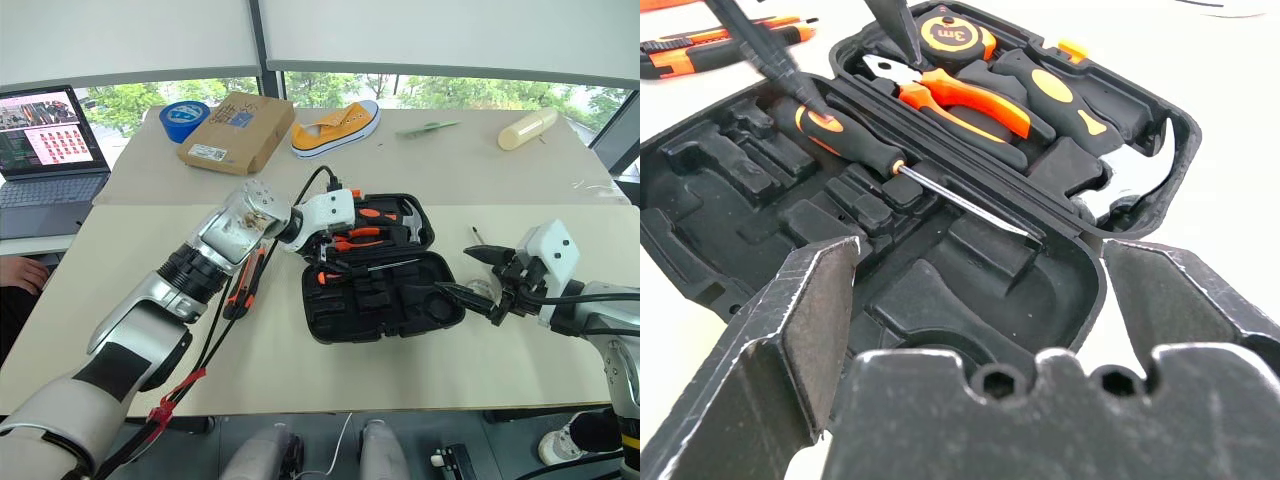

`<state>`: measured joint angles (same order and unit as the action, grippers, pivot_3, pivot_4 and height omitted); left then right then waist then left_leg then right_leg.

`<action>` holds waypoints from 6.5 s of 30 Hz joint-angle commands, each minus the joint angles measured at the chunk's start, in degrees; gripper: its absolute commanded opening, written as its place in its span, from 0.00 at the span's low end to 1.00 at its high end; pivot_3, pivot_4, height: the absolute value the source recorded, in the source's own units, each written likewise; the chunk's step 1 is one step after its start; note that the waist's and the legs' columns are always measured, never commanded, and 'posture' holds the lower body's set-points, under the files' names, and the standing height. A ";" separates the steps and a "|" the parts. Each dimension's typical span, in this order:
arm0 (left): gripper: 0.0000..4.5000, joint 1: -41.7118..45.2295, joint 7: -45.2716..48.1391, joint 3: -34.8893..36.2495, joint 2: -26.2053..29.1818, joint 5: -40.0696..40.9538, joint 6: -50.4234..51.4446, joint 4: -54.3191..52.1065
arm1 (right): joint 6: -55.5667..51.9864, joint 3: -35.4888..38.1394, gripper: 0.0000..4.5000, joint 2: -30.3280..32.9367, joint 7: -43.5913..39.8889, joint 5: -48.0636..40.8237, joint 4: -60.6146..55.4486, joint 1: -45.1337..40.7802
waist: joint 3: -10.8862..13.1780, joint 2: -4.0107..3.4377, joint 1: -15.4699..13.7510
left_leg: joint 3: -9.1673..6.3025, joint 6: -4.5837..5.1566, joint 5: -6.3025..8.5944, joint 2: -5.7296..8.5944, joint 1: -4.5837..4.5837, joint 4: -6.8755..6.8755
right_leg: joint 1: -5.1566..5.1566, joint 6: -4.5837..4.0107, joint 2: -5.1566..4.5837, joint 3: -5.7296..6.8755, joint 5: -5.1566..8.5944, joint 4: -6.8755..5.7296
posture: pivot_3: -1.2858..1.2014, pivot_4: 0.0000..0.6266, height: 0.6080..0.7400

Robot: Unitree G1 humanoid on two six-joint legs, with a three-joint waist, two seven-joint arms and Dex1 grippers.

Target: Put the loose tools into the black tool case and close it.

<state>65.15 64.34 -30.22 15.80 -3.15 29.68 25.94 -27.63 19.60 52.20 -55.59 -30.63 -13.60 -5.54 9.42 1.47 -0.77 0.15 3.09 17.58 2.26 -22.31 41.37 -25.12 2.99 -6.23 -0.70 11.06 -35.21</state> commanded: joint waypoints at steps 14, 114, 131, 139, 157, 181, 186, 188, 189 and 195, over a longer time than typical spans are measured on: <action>0.01 -1.67 0.55 -4.69 -4.17 -6.79 -6.92 5.76 | -0.07 1.30 1.00 -0.82 1.07 -0.83 -1.36 -0.10 | -0.01 -0.02 -0.07 | 0.00 0.01 0.01 0.01 0.02 0.01 | 0.03 0.00 0.00 0.00 0.00 0.00 | 0.52 0.24 0.96; 1.00 -34.97 6.09 27.46 30.88 38.71 9.10 -44.95 | 68.98 -30.88 0.23 -7.29 -30.64 30.42 67.39 -49.13 | -0.02 -0.59 1.82 | -0.11 -0.22 -0.07 0.04 1.09 -0.62 | 0.59 -0.05 -0.03 -0.15 -0.05 0.25 | 0.52 0.24 0.96; 1.00 -34.31 5.97 26.86 30.74 38.36 8.70 -44.82 | 71.33 -30.72 0.23 -6.90 -29.53 32.67 70.96 -48.55 | 0.01 -0.63 1.83 | -0.12 -0.25 -0.05 0.04 1.08 -0.63 | 0.56 -0.05 -0.03 -0.15 -0.05 0.23 | 0.52 0.24 0.96; 1.00 -34.16 6.32 26.90 30.82 38.17 8.83 -44.77 | 71.70 -30.90 0.45 -7.04 -27.66 34.15 72.48 -48.08 | 0.01 -0.63 1.77 | -0.12 -0.26 -0.05 0.05 1.08 -0.63 | 0.56 -0.05 -0.03 -0.16 -0.05 0.23 | 0.52 0.24 0.96; 1.00 -34.26 5.97 25.40 28.83 36.23 7.27 -43.12 | 45.70 -26.43 0.08 -12.64 -27.95 24.18 55.25 -42.47 | 0.01 -0.63 1.66 | -0.14 -0.26 -0.05 0.07 0.96 -0.63 | 0.45 -0.05 -0.07 -0.15 -0.05 0.22 | 0.52 0.24 0.96; 1.00 -36.02 3.51 26.56 29.37 33.80 6.48 -42.35 | 46.68 -31.45 0.01 -13.18 -20.13 30.97 47.20 -39.34 | -0.15 -0.33 1.58 | -0.22 -0.26 -0.05 0.02 1.19 -0.61 | 0.73 -0.09 0.00 -0.06 -0.07 0.24 | 0.52 0.24 0.96; 1.00 -43.02 -3.43 34.94 30.95 36.78 11.52 -47.25 | 27.30 -24.67 0.07 -11.46 -21.44 18.23 31.61 -36.69 | -0.13 -0.35 2.11 | -0.18 -0.33 -0.09 0.02 0.53 -0.62 | -0.12 -0.12 0.01 -0.20 -0.08 0.06 | 0.52 0.24 0.96; 1.00 -47.21 -6.15 40.28 31.65 39.16 14.74 -50.23 | 18.75 -22.45 0.16 -10.98 -20.66 13.14 24.73 -35.12 | -0.13 -0.36 2.14 | -0.20 -0.39 -0.13 0.00 0.25 -0.59 | -0.44 -0.14 0.03 -0.18 -0.10 -0.02 | 0.52 0.24 0.96; 1.00 -50.24 -7.87 44.18 31.96 40.50 16.92 -51.98 | 14.40 -21.31 0.24 -10.75 -20.00 10.29 20.93 -34.23 | -0.13 -0.36 2.08 | -0.20 -0.40 -0.13 -0.02 0.16 -0.60 | -0.58 -0.15 0.02 -0.19 -0.11 -0.07 | 0.52 0.24 0.96; 1.00 -70.59 -14.20 63.10 32.57 40.73 23.43 -58.93 | 2.50 -18.46 0.69 -10.26 -15.69 2.79 6.64 -29.36 | -0.13 -0.36 1.61 | -0.19 -0.41 -0.13 0.00 -0.03 -0.61 | -0.94 -0.19 -0.06 -0.15 -0.13 -0.20 | 0.52 0.24 0.96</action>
<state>-2.60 51.65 27.85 47.52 38.40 52.27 -30.51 -22.88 -0.71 41.42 -72.55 -25.58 -2.99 -35.30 9.29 1.11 0.84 -0.02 2.68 17.46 2.27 -22.31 40.76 -26.04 2.79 -6.32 -0.84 10.93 -35.39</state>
